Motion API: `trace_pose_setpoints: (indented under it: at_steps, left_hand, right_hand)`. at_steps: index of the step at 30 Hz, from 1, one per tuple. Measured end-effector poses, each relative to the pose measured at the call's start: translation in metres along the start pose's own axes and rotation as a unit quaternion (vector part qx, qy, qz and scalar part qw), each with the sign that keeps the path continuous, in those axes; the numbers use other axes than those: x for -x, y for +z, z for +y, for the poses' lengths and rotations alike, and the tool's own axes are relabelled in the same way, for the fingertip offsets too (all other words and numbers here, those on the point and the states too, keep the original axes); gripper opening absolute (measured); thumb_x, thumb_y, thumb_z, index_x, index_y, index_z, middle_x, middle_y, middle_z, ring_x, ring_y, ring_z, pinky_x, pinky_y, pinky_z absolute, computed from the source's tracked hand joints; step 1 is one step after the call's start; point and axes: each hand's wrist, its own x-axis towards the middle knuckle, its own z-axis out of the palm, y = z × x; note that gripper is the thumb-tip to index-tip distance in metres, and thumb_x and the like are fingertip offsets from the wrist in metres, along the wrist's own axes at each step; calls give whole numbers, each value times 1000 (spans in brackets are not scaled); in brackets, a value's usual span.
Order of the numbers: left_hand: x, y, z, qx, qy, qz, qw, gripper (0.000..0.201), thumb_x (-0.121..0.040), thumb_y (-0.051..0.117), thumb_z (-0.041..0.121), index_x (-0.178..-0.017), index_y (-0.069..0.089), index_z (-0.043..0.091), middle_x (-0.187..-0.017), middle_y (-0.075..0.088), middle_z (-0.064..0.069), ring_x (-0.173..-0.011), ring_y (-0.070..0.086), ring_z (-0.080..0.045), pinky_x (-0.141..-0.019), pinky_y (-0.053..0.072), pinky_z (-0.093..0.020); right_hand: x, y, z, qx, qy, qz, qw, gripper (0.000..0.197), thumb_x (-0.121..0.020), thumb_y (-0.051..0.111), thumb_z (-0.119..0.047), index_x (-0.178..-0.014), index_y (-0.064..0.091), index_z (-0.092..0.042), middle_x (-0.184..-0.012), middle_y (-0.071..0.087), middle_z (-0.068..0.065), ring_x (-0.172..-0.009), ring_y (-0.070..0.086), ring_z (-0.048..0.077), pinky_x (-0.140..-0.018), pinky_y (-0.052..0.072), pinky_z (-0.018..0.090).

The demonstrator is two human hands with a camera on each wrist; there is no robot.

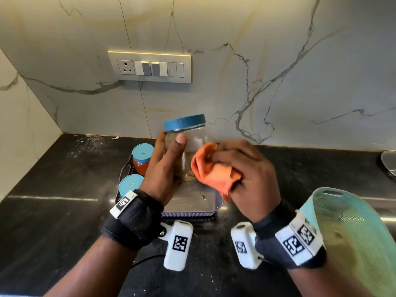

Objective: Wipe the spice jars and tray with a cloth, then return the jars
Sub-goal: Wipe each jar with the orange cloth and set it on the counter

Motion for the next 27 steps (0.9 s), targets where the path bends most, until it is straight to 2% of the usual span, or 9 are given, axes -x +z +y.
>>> trace_pose_setpoints:
  at_steps: [4,8,12,15,16,21,24,25,27]
  left_hand:
    - [2,-6,1,-38,-12,-12,999,93,-69,83,59,-138,46,10,-126,69,-8,-119,65,-29,-102,51,-53]
    - [2,-1,-4,-40,-16,-35,998,85,-69,82,61,-132,51,13,-126,69,-10,-120,63,-29,-103,48,-51]
    - [-3,-1,-7,-24,-4,-28,999,97,-71,81,61,-142,43,6,-137,60,-18,-132,54,-38,-112,39,-60]
    - [-5,-4,-5,11,-22,-15,1000,113,-68,82,62,-148,34,0,-141,51,-31,-129,52,-48,-97,50,-62]
    - [-4,-6,-5,14,-28,-16,999,112,-68,82,63,-148,35,0,-141,50,-33,-126,53,-50,-91,54,-59]
    - [-4,-11,-4,-6,-51,-52,997,84,-78,76,56,-139,47,5,-139,57,-24,-128,55,-45,-100,51,-57]
    - [-7,-12,-3,0,-57,-54,997,61,-97,48,39,-147,40,5,-142,54,-25,-132,50,-47,-110,42,-59]
    - [-7,-12,-3,-12,-57,-55,997,62,-98,47,40,-148,38,6,-143,54,-24,-131,51,-46,-110,41,-59]
    - [-4,-9,-5,-63,-47,-63,995,79,-86,66,57,-146,42,10,-138,59,-19,-127,57,-41,-106,46,-59]
  right_hand:
    - [23,4,3,11,3,-20,1000,30,-71,82,8,-96,77,-8,-106,67,5,-99,67,17,-86,55,30]
    - [-18,-2,9,-6,32,46,998,25,-73,86,-7,-95,76,-6,-101,68,8,-92,67,16,-85,51,19]
    - [-30,-4,11,-36,43,47,997,21,-76,84,-4,-96,76,-6,-101,70,7,-95,68,15,-83,54,26]
    - [-2,1,6,-34,36,5,999,18,-78,83,-11,-95,77,-7,-104,68,5,-97,67,15,-85,53,25]
    - [10,3,4,-31,34,-5,999,19,-78,84,-12,-96,77,-8,-106,67,5,-98,67,15,-86,53,25]
    - [22,5,7,-15,35,17,999,29,-72,87,-2,-98,76,-9,-106,67,4,-99,66,14,-86,54,25]
    - [19,6,3,31,-12,-11,999,27,-74,78,0,-99,77,-10,-108,67,6,-99,66,17,-87,53,25]
    - [21,8,0,43,-27,-29,998,26,-76,73,-5,-101,77,-11,-109,66,6,-101,65,19,-88,53,27]
    - [24,11,-4,53,-40,-52,996,26,-79,66,-14,-103,76,-11,-110,66,7,-102,64,20,-86,55,30]
